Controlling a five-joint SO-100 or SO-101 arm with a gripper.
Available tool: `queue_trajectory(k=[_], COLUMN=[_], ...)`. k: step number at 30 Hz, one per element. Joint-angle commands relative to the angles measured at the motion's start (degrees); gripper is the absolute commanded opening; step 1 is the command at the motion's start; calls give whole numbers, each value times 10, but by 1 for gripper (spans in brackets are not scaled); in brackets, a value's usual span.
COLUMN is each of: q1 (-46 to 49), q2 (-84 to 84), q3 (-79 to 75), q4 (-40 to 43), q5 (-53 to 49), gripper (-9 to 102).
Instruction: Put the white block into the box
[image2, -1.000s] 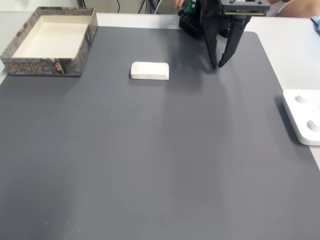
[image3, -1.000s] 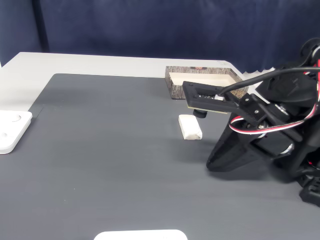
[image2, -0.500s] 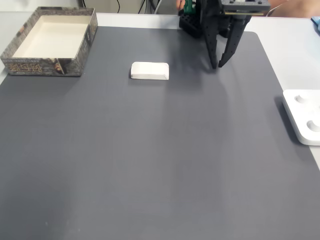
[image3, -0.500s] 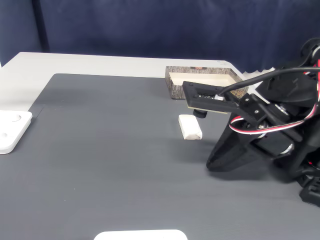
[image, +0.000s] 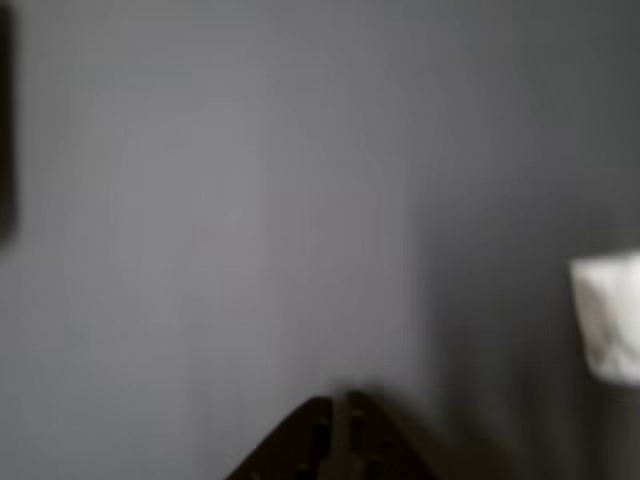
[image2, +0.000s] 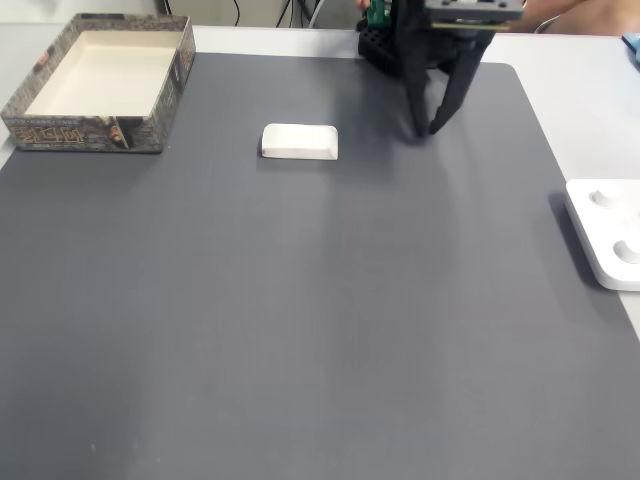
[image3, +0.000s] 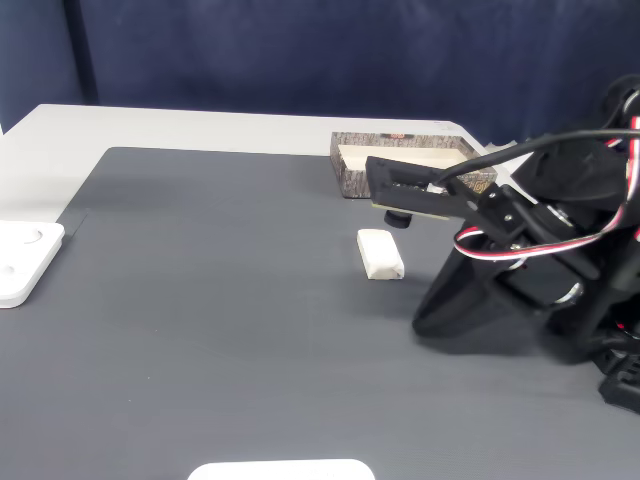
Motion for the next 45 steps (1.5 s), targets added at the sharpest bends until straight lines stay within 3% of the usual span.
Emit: queue_trajectory(k=[1,7,15,26,45], q1=[64,112,189,271,279], q2=[-115,-382,-551,-686,-780], q3=[-149,-351,-490,-538,-595], q4=[-6,56,89,91,91], q5=[51,148,210,225,347], gripper=[-2,-2,-2,-2,-2])
